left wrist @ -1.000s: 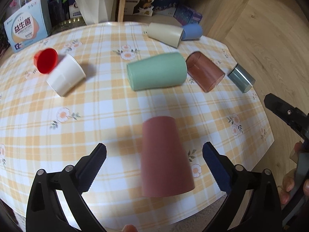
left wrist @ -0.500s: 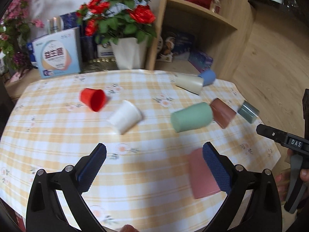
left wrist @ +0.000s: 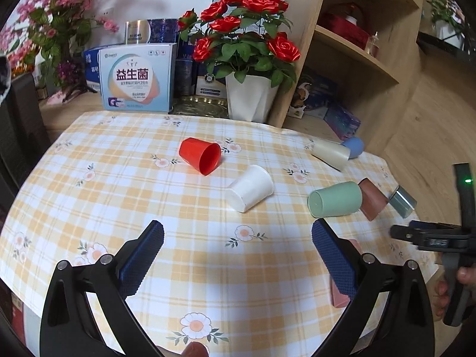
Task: Flip cup upside down
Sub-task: 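Bring the right gripper to the standing pink cup while the left gripper withdraws, then close the right gripper around the pink cup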
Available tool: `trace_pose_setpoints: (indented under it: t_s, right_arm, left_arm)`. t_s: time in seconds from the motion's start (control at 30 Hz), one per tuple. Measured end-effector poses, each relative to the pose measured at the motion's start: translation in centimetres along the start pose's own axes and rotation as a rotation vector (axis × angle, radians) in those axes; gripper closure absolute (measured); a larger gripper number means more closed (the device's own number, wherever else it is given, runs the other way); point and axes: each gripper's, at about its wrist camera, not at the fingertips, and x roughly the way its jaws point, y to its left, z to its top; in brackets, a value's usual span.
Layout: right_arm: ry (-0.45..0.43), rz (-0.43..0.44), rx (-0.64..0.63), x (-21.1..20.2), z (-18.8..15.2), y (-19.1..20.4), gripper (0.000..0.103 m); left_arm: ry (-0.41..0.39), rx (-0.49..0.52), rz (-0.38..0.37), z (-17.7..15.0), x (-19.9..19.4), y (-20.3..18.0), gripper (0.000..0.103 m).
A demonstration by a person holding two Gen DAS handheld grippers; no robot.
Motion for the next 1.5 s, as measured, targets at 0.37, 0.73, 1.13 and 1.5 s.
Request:
trace_pose_setpoints:
  t_s: [0.37,0.73,1.13,1.5]
  right_arm:
    - [0.188,0.059,0.043,6.6,1.3,1.1,0.013]
    - [0.3,0.069,0.096,9.9,1.5,2.5,0.014]
    - [0.302,0.09,0.115,10.8,1.0,2.6,0.014]
    - [0.306,0.123,0.121,11.3,0.2,2.5,0.048]
  left_arm:
    - [0.057,-0.004,0.079,-1.2,1.4,1.9,0.006]
    - [0.052,-0.051,0.08,-1.2,1.4,3.2,0.006]
    - [0.07,-0.041,0.069,-1.6,1.7,2.6,0.006]
    - [0.068,-0.035,0.067,-1.6,1.4,2.0,0.006]
